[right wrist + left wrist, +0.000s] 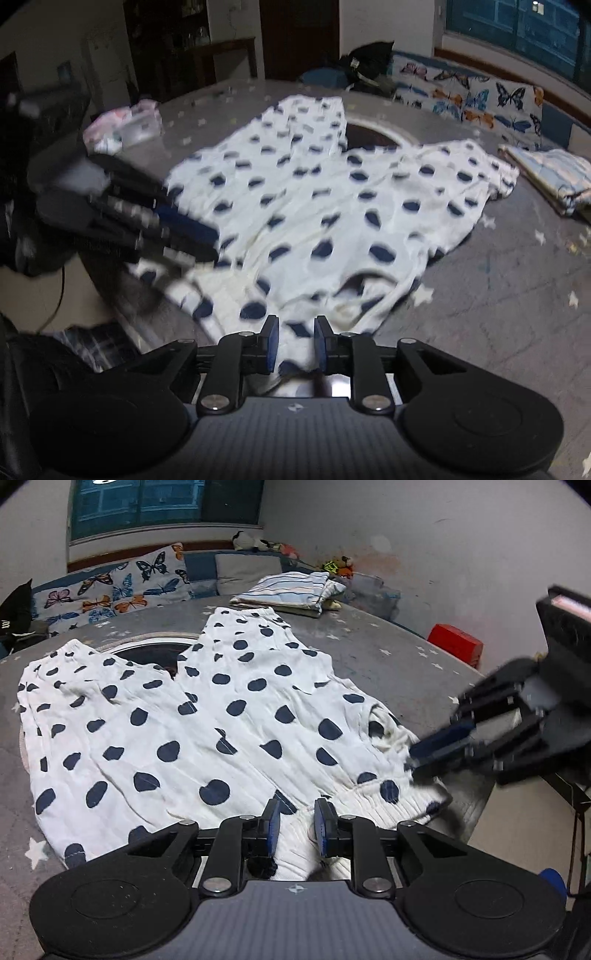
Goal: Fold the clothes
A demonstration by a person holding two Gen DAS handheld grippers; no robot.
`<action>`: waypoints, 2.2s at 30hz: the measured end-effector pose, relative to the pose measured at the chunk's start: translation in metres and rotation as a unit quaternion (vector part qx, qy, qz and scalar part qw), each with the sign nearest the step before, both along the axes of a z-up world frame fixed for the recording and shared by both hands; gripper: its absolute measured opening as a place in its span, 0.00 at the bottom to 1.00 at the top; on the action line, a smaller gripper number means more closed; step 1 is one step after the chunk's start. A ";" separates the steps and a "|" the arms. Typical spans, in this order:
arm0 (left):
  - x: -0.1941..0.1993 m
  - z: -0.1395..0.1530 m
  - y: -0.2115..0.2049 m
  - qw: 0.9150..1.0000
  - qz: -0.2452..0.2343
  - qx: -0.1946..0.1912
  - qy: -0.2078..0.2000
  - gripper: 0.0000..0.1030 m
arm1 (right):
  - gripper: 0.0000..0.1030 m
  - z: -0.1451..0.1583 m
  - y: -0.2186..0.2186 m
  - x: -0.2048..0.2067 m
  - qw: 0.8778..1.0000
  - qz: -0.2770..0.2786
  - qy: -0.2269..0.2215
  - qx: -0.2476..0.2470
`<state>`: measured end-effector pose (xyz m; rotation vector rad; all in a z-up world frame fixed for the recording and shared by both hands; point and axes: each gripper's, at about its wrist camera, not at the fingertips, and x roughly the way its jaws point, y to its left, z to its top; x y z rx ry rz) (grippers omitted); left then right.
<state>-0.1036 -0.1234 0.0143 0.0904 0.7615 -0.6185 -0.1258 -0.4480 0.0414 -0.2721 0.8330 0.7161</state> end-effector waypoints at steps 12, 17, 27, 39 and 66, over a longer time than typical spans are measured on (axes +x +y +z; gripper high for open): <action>-0.002 0.006 0.000 1.000 0.002 0.008 -0.004 0.22 | 0.19 -0.015 -0.005 0.032 0.999 -0.035 -0.002 -0.030; -0.005 0.020 -0.027 0.999 -0.038 -0.005 -0.028 0.22 | 0.24 -0.014 -0.002 0.031 0.997 -0.034 -0.039 -0.063; -0.009 0.006 -0.095 0.990 -0.140 -0.018 -0.016 0.22 | 0.64 -0.019 0.004 0.046 0.989 -0.025 -0.102 -0.108; -0.010 -0.009 -0.103 0.987 -0.158 -0.018 0.011 0.22 | 0.77 -0.030 0.009 0.089 0.985 0.002 -0.142 -0.100; -0.009 -0.009 -0.103 0.988 -0.154 -0.022 0.011 0.22 | 0.80 -0.017 -0.009 0.044 0.985 0.058 -0.090 -0.134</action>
